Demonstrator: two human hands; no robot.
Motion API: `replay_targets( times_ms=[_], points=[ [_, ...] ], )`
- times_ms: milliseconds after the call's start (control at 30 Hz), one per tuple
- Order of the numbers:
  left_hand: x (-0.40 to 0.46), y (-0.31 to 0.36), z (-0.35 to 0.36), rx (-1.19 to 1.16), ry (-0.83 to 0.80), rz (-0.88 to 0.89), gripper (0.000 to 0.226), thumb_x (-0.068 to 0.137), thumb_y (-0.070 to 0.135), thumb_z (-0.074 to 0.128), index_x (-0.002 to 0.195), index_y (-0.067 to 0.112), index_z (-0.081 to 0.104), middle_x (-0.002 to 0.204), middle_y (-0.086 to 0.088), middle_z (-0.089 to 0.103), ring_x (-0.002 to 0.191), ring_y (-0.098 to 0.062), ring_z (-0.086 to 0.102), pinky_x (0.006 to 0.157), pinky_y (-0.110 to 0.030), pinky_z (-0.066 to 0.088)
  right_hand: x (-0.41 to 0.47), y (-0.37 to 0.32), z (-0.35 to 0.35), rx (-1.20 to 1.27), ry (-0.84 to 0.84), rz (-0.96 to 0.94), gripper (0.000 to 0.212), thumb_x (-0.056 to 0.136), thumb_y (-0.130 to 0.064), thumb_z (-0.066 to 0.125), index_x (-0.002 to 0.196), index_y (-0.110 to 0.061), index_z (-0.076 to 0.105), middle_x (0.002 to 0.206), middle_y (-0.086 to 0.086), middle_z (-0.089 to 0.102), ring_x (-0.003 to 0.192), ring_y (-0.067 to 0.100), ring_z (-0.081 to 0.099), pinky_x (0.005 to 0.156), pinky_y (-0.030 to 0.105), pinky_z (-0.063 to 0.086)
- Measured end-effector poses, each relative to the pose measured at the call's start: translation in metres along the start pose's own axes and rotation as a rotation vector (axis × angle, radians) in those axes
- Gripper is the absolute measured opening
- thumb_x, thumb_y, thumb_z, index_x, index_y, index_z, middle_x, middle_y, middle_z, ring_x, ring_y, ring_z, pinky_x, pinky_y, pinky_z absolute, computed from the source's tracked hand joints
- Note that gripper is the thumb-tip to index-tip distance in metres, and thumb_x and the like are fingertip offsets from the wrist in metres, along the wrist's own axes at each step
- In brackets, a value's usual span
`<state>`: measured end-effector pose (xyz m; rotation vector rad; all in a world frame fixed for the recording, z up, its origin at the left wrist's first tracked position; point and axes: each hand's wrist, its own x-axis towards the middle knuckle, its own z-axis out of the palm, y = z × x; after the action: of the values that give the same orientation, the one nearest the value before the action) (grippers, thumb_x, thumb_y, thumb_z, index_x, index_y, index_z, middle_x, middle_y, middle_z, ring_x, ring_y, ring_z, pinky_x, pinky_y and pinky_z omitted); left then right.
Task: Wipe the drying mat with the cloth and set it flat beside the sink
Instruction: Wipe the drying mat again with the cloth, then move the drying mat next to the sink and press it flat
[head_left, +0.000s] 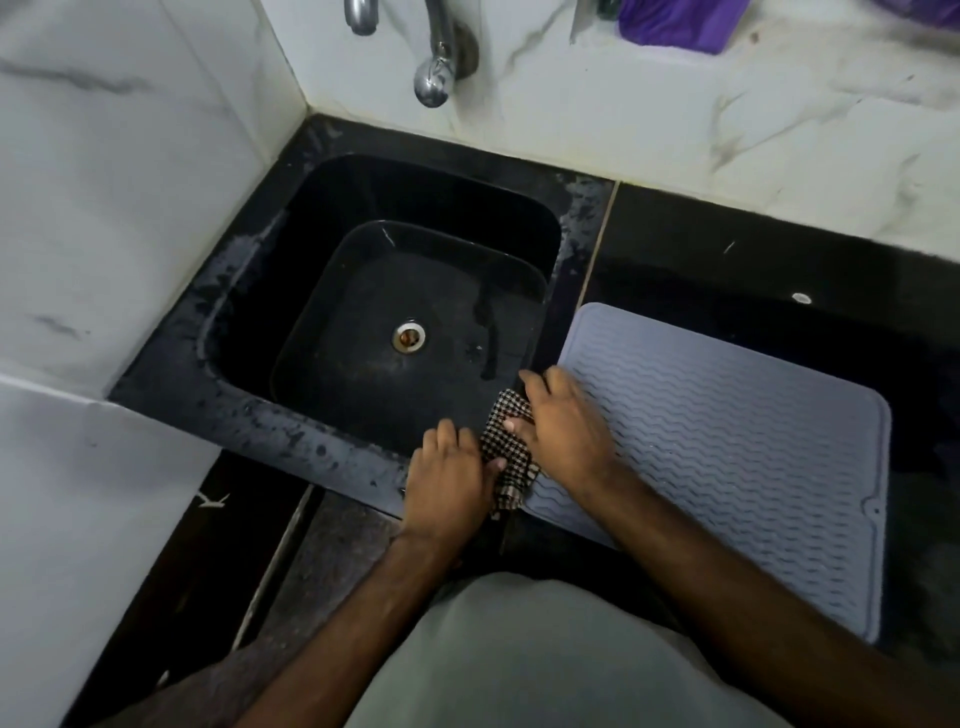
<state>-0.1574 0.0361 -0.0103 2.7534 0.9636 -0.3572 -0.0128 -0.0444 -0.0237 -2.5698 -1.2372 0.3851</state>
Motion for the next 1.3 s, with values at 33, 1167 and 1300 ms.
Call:
replay_targets(
  times_ms=[33,1167,1300],
  points=[
    [0.001,0.003,-0.003,-0.009,0.035,0.010,0.046,0.101,0.057,0.037,0.111,0.015,0.053,0.116,-0.008,0.050,0.108,-0.026,0.048,0.086,-0.038,0.042,0.000,0.002,-0.003,0.019,0.008,0.005,0.064,0.091,-0.050,0.062,0.143,-0.017,0.044,0.125,0.006,0.048,0.113,0.024,0.052,0.085,0.037,0.051],
    [0.082,0.151,-0.013,-0.219,-0.027,0.074,0.092,0.092,0.058,0.060,0.152,-0.002,0.024,0.155,-0.037,0.023,0.144,-0.049,0.026,0.117,-0.053,0.028,-0.143,0.229,-0.077,0.143,0.211,0.756,0.051,0.097,-0.034,0.058,0.140,-0.010,0.044,0.135,0.017,0.042,0.120,0.035,0.044,0.097,0.045,0.045],
    [0.083,0.148,-0.002,-0.312,-0.101,0.008,0.089,0.092,0.053,0.063,0.149,-0.004,0.026,0.154,-0.037,0.023,0.144,-0.050,0.024,0.118,-0.054,0.028,-0.154,0.241,-0.072,0.153,0.148,0.879,0.065,0.097,-0.039,0.056,0.147,-0.006,0.031,0.137,0.022,0.038,0.123,0.039,0.040,0.097,0.046,0.043]
  ],
)
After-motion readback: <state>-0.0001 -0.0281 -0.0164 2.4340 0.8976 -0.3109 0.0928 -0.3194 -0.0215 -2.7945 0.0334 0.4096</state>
